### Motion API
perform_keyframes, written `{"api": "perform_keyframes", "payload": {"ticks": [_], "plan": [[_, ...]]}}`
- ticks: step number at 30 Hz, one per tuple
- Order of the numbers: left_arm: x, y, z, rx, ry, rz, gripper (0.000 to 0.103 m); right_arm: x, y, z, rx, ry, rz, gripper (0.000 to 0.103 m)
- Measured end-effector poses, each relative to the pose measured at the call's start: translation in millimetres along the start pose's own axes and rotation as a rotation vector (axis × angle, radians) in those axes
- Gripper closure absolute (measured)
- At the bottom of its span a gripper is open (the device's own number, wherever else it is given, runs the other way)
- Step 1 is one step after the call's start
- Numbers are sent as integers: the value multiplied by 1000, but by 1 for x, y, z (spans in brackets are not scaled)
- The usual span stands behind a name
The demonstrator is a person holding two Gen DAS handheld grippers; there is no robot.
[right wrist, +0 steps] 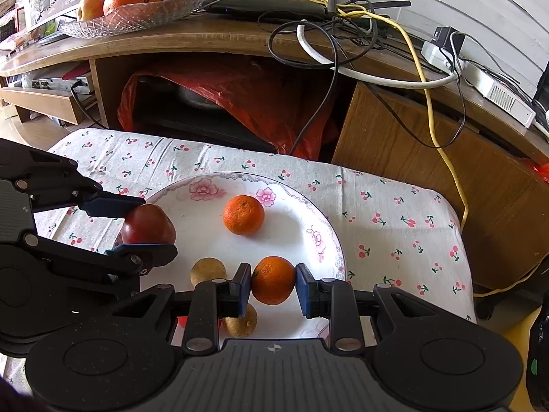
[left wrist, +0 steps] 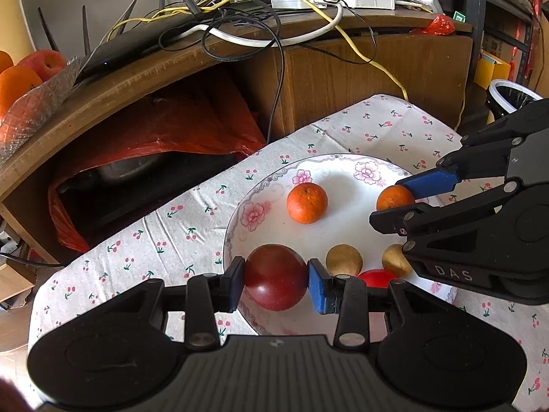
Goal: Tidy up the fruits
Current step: 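Carry the dark red tomato and tangerine over the white bowl with both tools, then lower both fruits into the bowl and open both tools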
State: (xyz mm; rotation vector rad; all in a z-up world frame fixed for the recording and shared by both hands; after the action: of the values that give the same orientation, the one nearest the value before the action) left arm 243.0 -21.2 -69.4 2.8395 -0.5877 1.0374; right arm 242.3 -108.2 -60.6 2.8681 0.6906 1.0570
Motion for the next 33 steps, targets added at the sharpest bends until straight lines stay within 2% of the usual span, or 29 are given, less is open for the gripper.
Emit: {"api": "perform_keyframes", "payload": {"ticks": [19, 24, 33], "plan": [[3, 0, 12, -14, -12, -21, 56, 4, 2, 15, 21, -2, 9, 80], [3, 0, 11, -14, -8, -23, 56, 5, 2, 15, 19, -2, 10, 77], [4, -1, 8, -11, -1, -29, 55, 5, 3, 14, 19, 11, 21, 76]]}}
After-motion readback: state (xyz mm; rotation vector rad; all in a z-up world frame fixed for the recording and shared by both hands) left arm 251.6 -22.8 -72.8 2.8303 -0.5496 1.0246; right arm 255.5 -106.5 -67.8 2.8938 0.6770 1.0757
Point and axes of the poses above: each gripper's, at about its wrist camera, not at the fingertips, and z roughly the way its jaws point, y to its right, x to its top, the point moved 7 cm from there along z, roughly the way its jaws point, and after that the axes turned 3 degrees about -x, right-handed, at the moved point
